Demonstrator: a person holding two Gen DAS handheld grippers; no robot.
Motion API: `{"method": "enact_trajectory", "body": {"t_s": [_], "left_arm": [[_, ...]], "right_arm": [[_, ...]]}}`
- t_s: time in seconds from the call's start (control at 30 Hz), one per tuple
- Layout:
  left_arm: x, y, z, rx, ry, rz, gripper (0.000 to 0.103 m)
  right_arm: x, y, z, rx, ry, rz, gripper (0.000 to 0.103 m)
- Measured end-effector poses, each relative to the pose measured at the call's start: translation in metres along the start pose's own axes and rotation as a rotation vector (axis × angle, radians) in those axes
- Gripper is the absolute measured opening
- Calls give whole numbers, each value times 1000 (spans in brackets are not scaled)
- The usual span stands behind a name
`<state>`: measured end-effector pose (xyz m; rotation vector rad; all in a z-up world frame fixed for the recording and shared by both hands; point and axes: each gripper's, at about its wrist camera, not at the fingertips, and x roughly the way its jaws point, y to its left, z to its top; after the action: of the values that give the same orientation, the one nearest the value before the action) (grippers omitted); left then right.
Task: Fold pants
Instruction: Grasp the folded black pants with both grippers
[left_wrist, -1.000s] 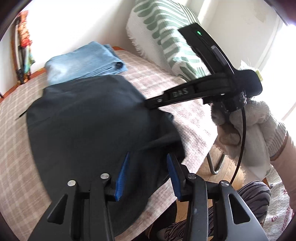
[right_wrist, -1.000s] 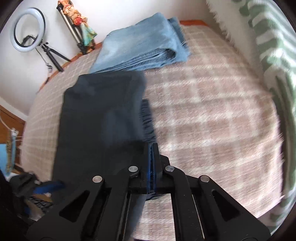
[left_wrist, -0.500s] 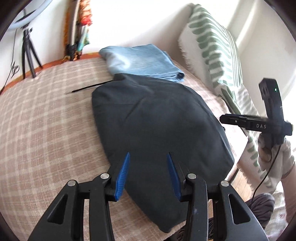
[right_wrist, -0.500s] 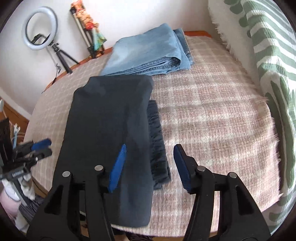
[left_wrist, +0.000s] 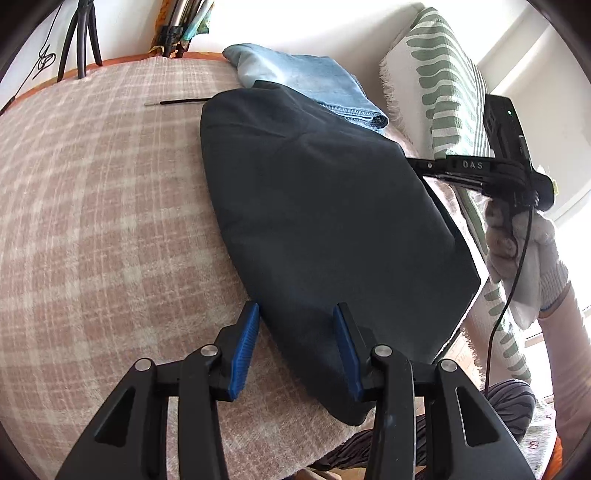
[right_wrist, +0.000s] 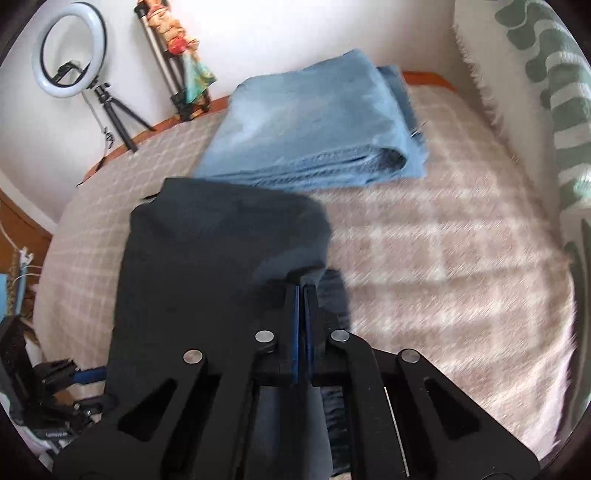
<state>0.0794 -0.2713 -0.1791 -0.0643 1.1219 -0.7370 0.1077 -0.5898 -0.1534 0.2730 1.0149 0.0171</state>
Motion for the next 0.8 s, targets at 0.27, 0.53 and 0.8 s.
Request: {"method": "enact_trajectory", "body": {"t_s": [0.27,0.53,0.8], "left_arm": [[-4,7,25,-11,-37,35,39],[16,36,55,-140,63,-47,39],[28,55,74,-175,74,-49,39]], "right_arm": [[-3,-20,-5,21,61,103,65],[13,-51,-15,123,116,245,71],[23,-60,-13,123,124,280,77]]}}
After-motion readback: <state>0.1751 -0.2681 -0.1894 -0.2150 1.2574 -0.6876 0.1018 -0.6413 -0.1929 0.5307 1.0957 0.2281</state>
